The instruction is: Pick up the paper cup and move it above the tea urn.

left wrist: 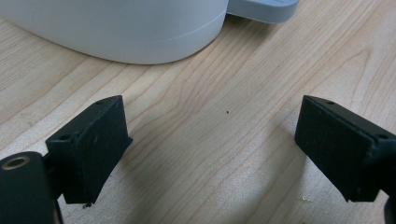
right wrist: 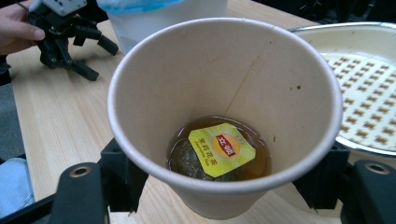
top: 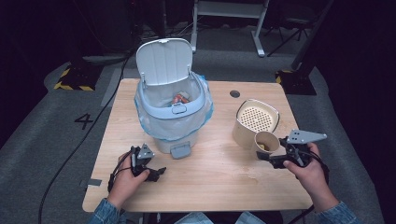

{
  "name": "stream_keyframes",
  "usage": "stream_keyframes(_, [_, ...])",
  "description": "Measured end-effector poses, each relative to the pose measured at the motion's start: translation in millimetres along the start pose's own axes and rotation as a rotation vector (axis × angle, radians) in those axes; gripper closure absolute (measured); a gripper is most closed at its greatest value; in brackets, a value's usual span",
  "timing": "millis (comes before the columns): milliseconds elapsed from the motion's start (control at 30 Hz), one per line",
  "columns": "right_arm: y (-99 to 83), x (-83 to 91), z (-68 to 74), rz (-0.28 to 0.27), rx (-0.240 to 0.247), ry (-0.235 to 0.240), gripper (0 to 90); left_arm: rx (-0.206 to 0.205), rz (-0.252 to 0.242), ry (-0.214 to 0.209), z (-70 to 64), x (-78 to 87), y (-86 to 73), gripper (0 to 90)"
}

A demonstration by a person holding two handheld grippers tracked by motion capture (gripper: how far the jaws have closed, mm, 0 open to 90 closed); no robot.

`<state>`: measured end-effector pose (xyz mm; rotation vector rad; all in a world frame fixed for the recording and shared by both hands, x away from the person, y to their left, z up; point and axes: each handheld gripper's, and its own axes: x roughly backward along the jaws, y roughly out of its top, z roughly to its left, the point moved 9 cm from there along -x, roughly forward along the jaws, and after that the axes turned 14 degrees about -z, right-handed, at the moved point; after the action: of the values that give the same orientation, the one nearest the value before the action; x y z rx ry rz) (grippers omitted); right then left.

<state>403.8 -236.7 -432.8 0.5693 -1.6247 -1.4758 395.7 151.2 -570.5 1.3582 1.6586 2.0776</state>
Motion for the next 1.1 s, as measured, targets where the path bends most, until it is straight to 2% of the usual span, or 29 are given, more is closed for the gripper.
stream_keyframes(333, [24.4,4.5,-18.2,-0.013,0.001,-0.028,30.0,0.0,0.0,0.001,0.0,0.1,0.0,10.1])
stream_keyframes(533, [42.0,3.2,-32.9,-0.027,0.009,-0.053,30.0,0.0,0.0,0.001,0.0,0.1,0.0,10.1])
stream_keyframes(567, [48.2,2.2,-39.1,-0.035,0.011,-0.066,30.0,0.0,0.0,0.0,-0.1,0.1,-0.1,10.1])
stream_keyframes(700, [53.3,0.0,-46.7,-0.042,0.011,-0.078,30.0,0.002,0.0,-0.001,0.0,0.1,0.0,10.1])
stream_keyframes(800, [56.1,-3.4,-60.5,-0.038,0.012,-0.106,30.0,0.002,0.0,-0.002,0.1,0.1,0.0,10.0])
stream_keyframes(867, [56.4,-3.9,-63.2,-0.037,0.012,-0.112,30.0,0.001,0.0,-0.001,0.1,0.1,0.0,10.0])
stream_keyframes(1000, [60.7,-5.3,-80.9,-0.039,0.014,-0.148,29.9,-0.004,0.001,0.001,0.3,0.8,-0.4,10.1])
stream_keyframes(1067, [61.5,-5.7,-82.9,-0.041,0.013,-0.151,29.9,-0.005,0.002,0.001,0.3,0.8,-0.4,10.1])
stream_keyframes(1100, [63.2,-6.0,-89.0,-0.038,0.015,-0.164,30.0,-0.004,0.002,0.0,0.3,0.8,-0.4,10.1])
